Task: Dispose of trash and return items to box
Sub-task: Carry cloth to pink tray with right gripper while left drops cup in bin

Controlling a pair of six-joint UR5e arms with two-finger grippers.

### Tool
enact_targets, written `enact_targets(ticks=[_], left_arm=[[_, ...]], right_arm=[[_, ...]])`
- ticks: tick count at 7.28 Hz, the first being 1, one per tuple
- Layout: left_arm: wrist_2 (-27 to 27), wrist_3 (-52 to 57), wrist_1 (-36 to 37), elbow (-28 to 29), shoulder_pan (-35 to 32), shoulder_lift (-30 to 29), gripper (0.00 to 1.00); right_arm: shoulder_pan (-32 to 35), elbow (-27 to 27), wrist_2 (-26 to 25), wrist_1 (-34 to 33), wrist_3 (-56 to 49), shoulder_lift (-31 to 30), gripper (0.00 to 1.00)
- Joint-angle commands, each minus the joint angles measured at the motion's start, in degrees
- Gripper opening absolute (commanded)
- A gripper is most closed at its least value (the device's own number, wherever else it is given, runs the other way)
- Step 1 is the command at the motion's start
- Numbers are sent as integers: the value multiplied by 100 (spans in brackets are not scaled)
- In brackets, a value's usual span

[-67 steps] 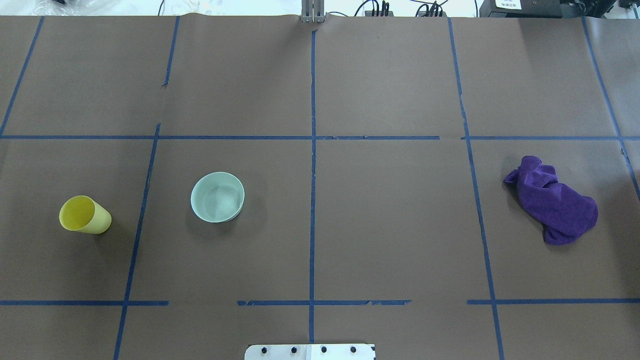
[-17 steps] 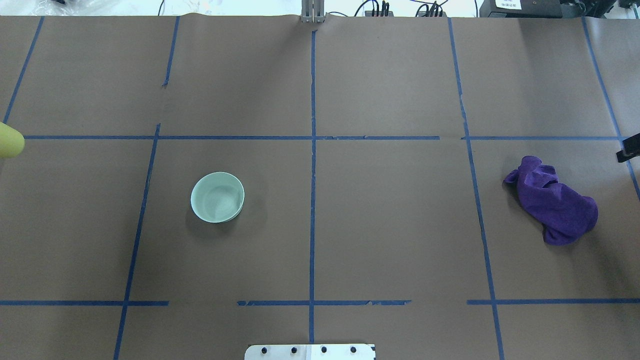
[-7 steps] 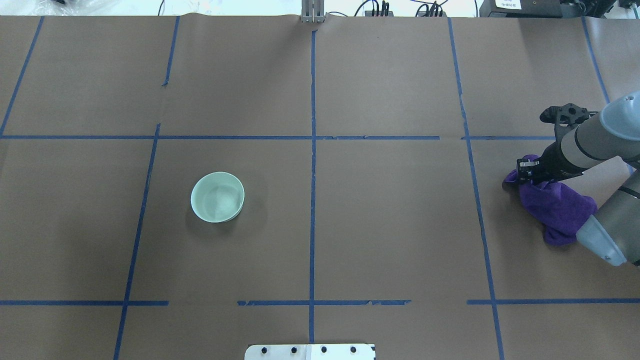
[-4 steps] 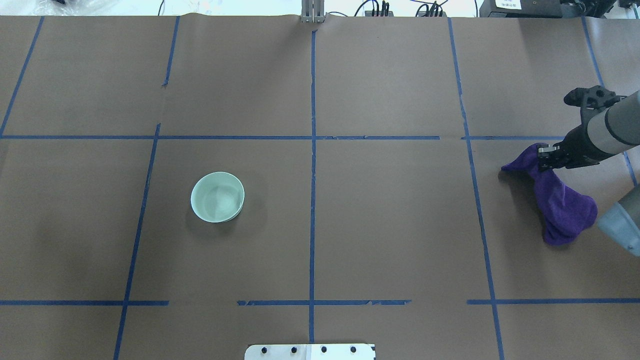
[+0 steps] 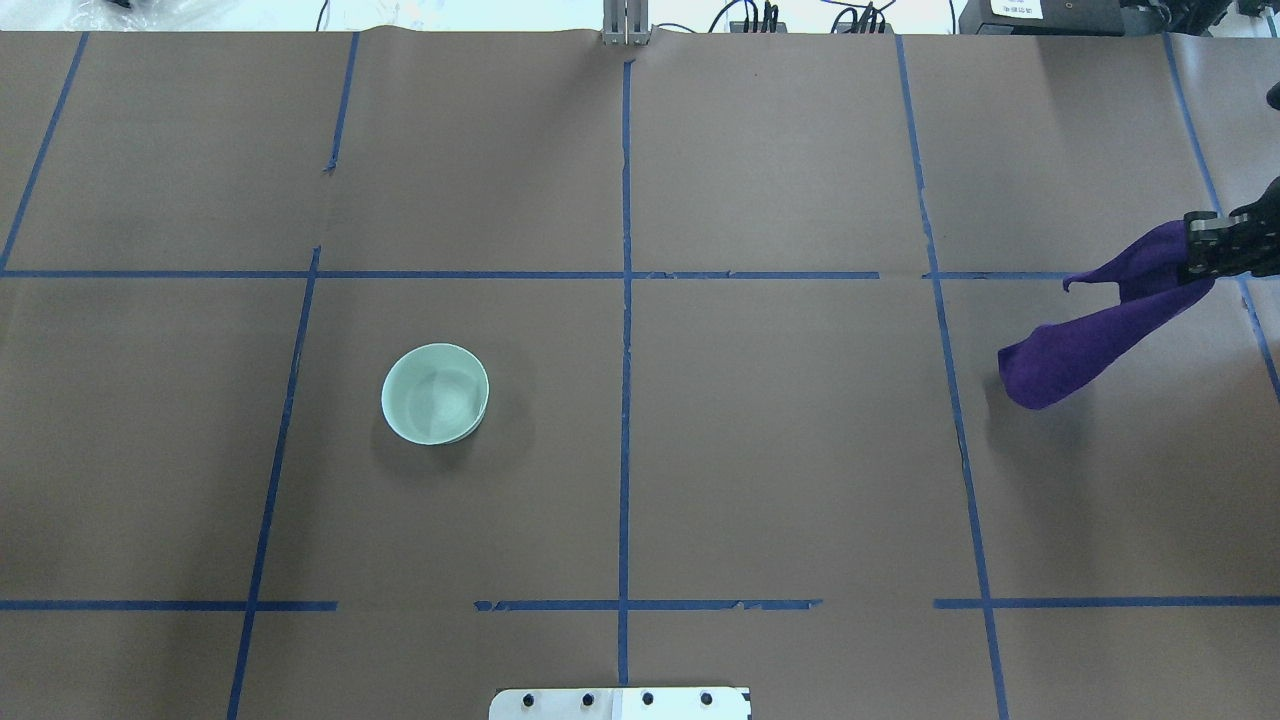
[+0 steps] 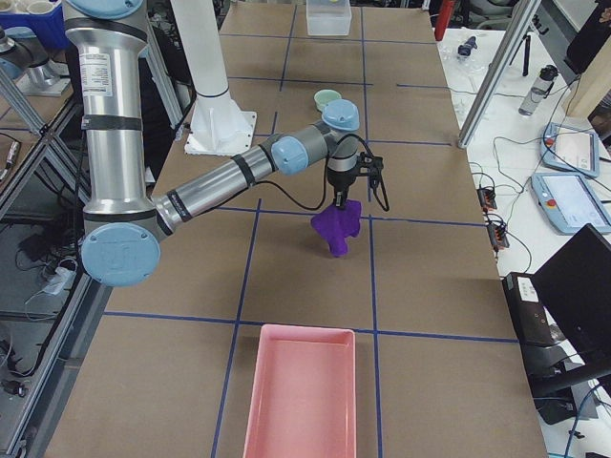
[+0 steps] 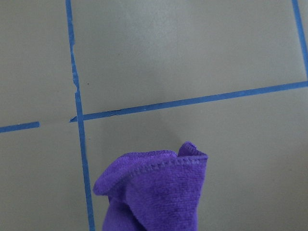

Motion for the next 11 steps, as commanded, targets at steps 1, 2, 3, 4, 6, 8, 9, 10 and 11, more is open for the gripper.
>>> enact_targets(ticks=[1,2,3,4,6,8,9,10,11], left_arm=[[-447,190,-25,709,-348,26,0],[-720,181,-34,973,-357,-17,0],[-793,138,-286,1324,-349,-52,0],[-959,120,-802,1754,-349,-53,0],[-1039,-405,-1228,1995,-349,-62,0],[-1258,-486,-1273,2197,-305,-97,0],[-1477,-504,-1273,2206,-209,-97,0],[-1514,-504,-1273,2206,18,-210,0],[-1506,-678,-1282,2206,221,-281,0]], right_arm=[[668,113,570,-234,-437,15,0],[994,113,800,-242,-473,-11,0],[1232,130,819,-242,-700,-20,0],[1409,122,820,-242,-920,-20,0],[1752,113,820,-242,-1289,-55,0],[1919,60,820,-260,-1615,-81,0],[1938,60,820,-260,-1625,-99,0],[1938,51,820,-251,-1634,-108,0],[1964,51,820,-251,-1651,-160,0]])
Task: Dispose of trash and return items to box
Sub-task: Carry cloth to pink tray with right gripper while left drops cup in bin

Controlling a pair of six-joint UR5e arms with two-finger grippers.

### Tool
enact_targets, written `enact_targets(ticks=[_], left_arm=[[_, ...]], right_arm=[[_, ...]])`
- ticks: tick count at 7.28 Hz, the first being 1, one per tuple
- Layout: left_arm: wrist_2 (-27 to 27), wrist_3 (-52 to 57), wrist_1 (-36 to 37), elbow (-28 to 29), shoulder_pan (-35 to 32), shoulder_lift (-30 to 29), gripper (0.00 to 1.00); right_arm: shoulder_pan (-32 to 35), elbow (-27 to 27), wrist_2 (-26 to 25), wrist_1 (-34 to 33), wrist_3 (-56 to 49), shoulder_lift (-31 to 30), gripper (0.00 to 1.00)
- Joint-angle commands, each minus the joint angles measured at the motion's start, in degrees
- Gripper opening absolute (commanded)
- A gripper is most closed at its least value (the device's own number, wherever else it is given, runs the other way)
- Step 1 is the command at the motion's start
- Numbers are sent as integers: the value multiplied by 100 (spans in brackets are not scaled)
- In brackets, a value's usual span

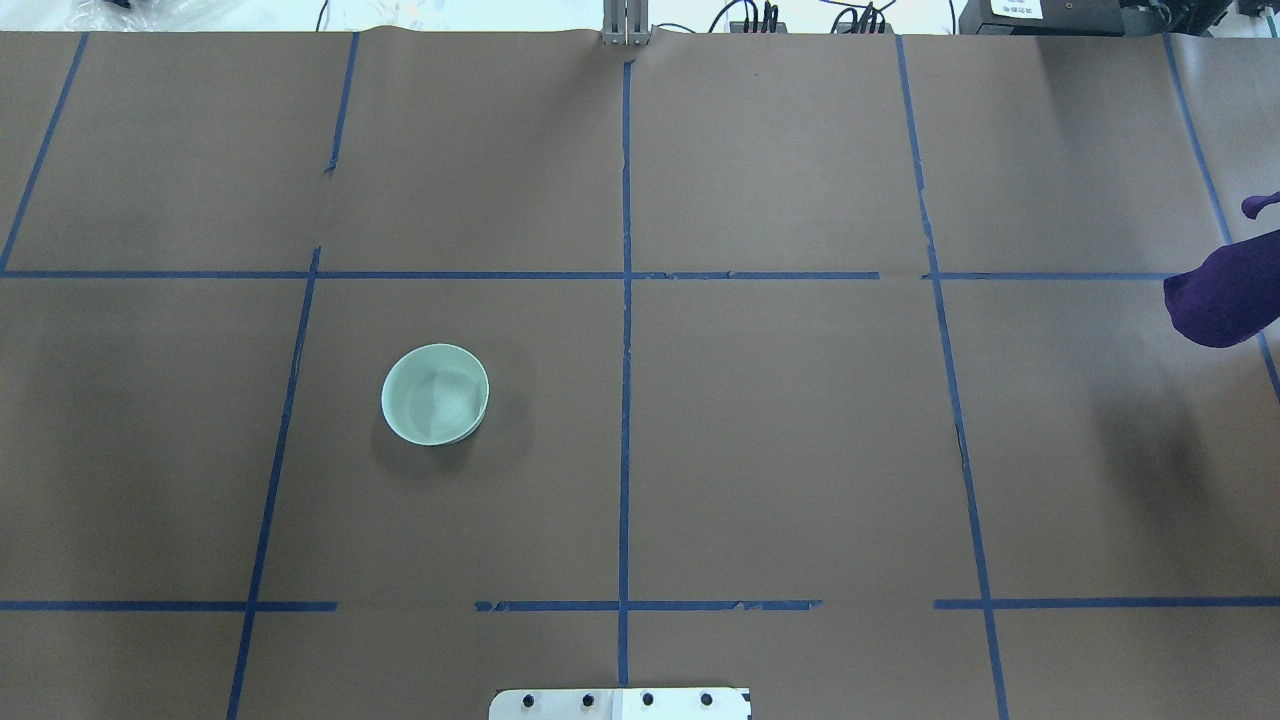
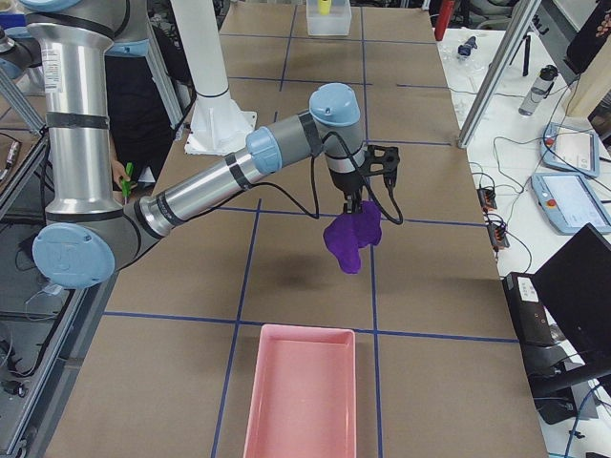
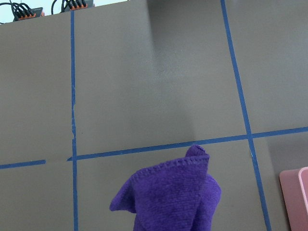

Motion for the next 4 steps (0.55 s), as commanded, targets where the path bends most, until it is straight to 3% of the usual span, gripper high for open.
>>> enact_targets(ticks=[1,3,4], left_arm=[[-20,-206,-9,15,414,-127,0],[-20,-198,-9,103,556,-145,0],[-2,-189,-18,120,600,-153,7]], right_arm=[[36,-22,0,-6,-26,-55,0],[140,-40,0,3,-148,-64,0],[254,-66,0,-6,-314,-99,0]])
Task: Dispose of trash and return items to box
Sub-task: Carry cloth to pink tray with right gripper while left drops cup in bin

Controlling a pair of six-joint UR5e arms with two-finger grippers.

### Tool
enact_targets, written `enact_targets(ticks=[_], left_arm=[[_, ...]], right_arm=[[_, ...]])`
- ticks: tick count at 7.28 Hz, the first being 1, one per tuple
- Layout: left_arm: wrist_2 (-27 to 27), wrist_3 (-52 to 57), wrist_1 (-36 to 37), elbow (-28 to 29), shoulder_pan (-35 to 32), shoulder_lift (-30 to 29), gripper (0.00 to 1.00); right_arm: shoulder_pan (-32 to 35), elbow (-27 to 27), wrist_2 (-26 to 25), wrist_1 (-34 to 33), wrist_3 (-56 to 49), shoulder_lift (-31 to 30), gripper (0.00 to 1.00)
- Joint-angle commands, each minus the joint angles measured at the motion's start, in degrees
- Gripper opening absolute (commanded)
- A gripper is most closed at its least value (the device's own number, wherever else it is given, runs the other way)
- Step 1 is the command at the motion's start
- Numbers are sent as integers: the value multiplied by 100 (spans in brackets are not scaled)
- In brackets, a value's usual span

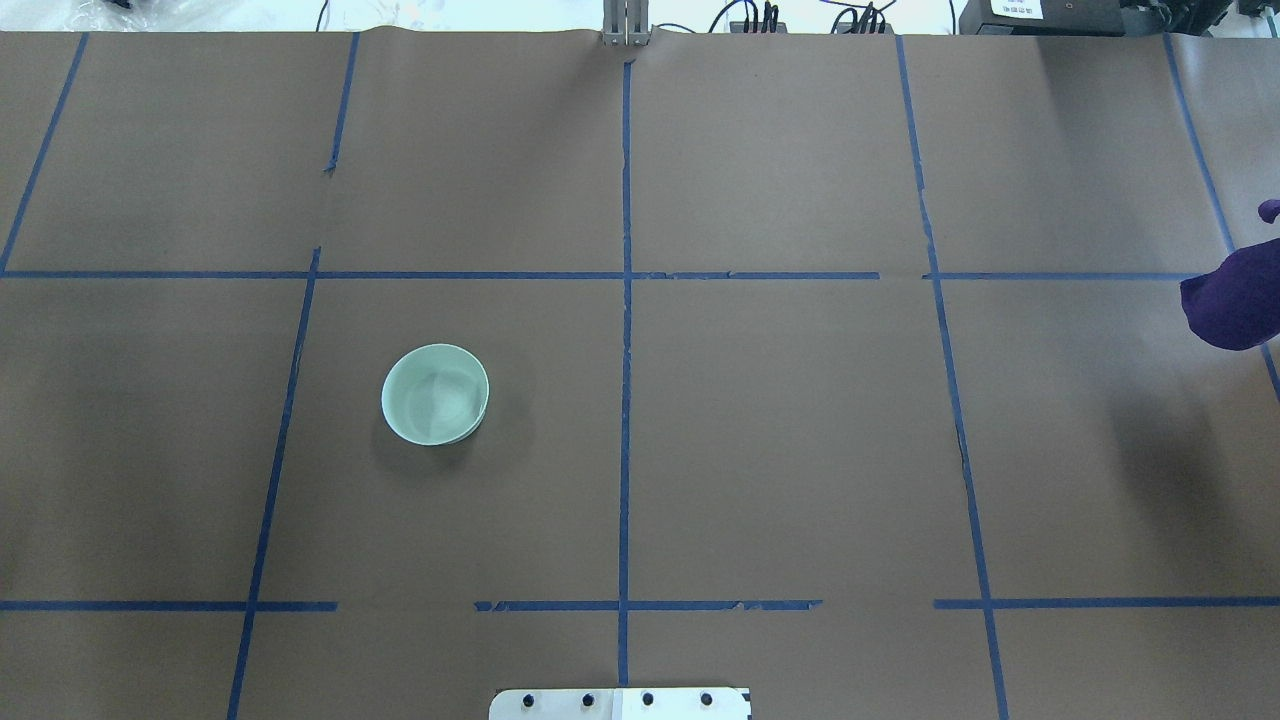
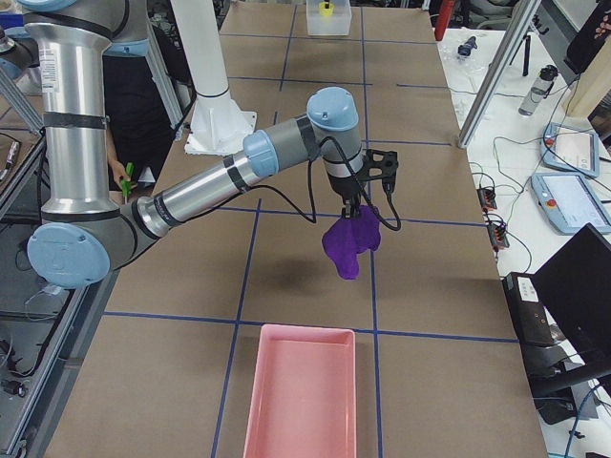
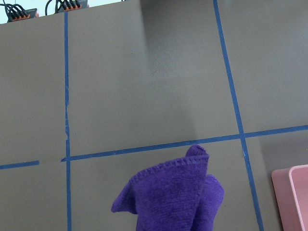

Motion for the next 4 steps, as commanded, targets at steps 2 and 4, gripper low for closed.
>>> enact_targets(ticks=[2,4], left_arm=[[50,30,-364,37,131,-4,80],[59,30,-603,63,131,-4,90]], right_arm=[[728,-418,-43,-6,-1132,-84,0],[1178,-789,-184,-128,-1960,-66,0]])
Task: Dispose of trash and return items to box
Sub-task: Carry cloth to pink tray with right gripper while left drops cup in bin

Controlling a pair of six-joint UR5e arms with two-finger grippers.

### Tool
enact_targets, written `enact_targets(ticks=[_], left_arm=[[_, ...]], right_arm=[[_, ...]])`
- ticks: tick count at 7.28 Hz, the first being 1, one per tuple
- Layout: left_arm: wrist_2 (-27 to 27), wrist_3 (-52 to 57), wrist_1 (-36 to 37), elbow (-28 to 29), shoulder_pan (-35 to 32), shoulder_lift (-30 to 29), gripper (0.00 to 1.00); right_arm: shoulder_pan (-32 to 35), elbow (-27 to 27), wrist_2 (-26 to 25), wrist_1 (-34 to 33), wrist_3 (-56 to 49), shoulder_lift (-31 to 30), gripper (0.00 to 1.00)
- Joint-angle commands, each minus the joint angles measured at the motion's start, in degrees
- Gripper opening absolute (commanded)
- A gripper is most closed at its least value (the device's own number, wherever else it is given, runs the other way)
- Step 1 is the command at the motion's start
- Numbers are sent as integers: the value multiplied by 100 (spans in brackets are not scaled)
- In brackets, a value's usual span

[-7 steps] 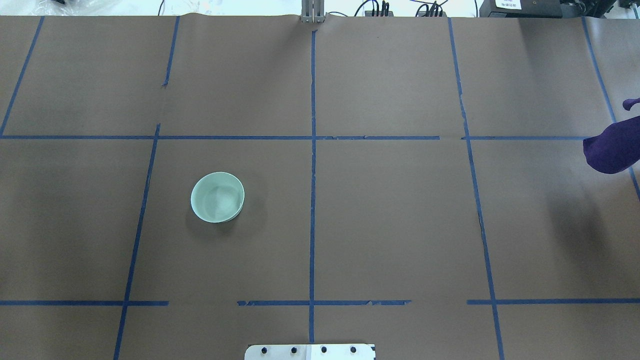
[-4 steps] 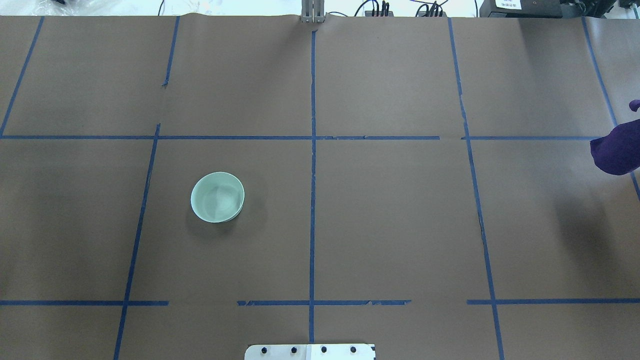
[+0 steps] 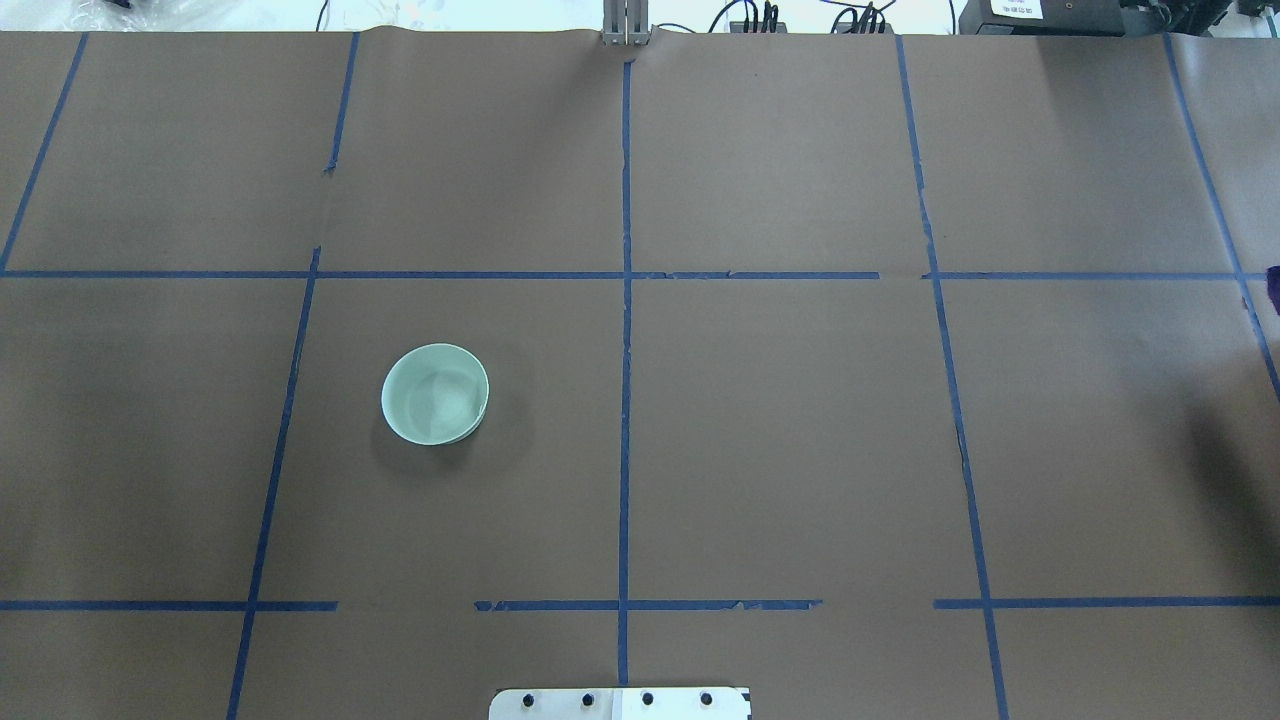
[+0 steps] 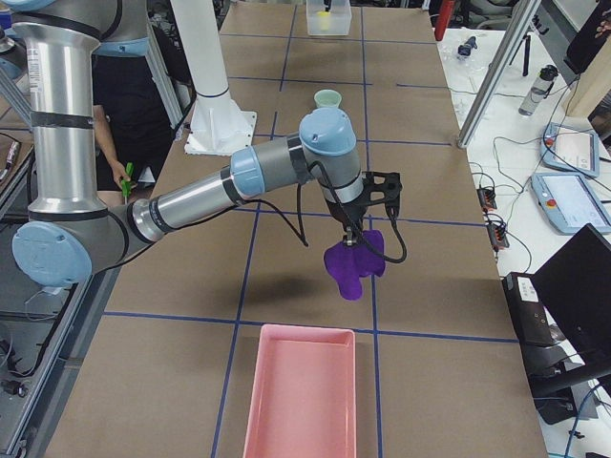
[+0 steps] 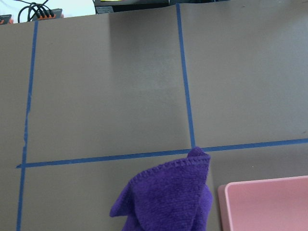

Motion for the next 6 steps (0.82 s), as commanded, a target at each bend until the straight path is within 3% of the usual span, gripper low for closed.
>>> enact_targets(ticks=[1,3,4,6], left_arm=[[3,-19,-287,-19,5,-4,99],[3,-10,-210,-290,-3,-91,99],[29,-28,-166,-770,-21,-66,100],[82,-37,604,-1649,-580,-257,100]], right_arm=[[387,-225,-349,-82,-715,-11,0],[641,-522,-745,-152,-1433,58,0],[660,-646,-1148,-144,-1776,102,0],[844,-1320,-1222,-65,-2453,296,0]])
